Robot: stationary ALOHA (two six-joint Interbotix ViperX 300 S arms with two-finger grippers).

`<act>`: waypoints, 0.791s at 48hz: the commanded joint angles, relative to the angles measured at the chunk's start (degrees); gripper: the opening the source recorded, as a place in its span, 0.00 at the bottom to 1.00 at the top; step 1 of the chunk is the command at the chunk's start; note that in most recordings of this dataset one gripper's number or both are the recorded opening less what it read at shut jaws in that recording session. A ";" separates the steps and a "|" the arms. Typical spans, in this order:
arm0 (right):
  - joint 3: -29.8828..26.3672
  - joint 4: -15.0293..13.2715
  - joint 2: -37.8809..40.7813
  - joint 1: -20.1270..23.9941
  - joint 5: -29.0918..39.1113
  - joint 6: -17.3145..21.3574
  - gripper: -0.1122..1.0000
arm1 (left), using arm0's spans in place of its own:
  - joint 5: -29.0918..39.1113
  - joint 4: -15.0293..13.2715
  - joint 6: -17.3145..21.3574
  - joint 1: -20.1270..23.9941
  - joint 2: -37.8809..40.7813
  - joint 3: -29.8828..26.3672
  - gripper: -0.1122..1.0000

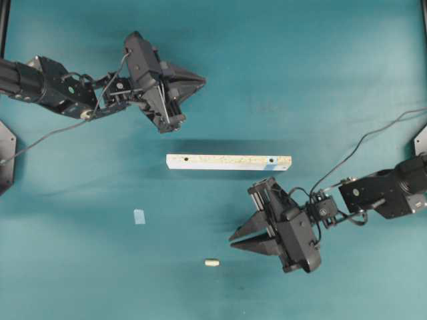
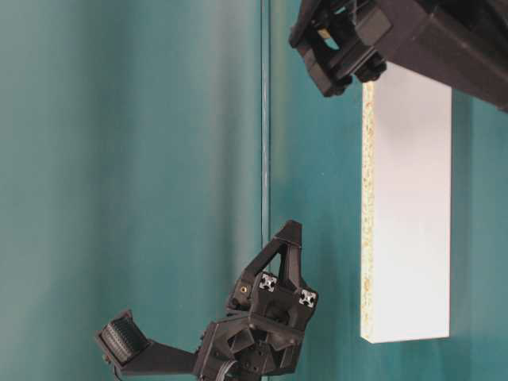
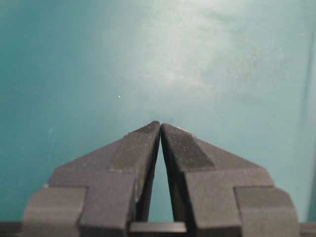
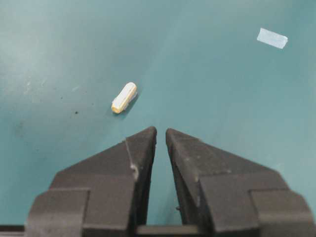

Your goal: Insert the rod into the hole on the wooden board.

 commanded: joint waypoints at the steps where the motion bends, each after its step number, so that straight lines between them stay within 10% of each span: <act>1: -0.97 -0.18 -1.85 1.14 -0.09 0.79 0.32 | 2.90 2.29 0.26 -0.97 -3.60 -1.32 0.32; 10: -2.11 -0.18 -6.42 1.41 11.16 2.64 0.10 | 13.54 2.29 0.00 -1.76 -8.79 -2.29 0.18; 29: -3.96 -0.18 -17.49 2.72 33.31 9.84 0.10 | 31.82 2.29 -0.18 -5.45 -19.69 -3.78 0.19; 38: -6.50 -0.18 -19.07 2.90 41.57 13.45 0.39 | 35.42 2.29 -0.26 -8.44 -21.01 -4.04 0.59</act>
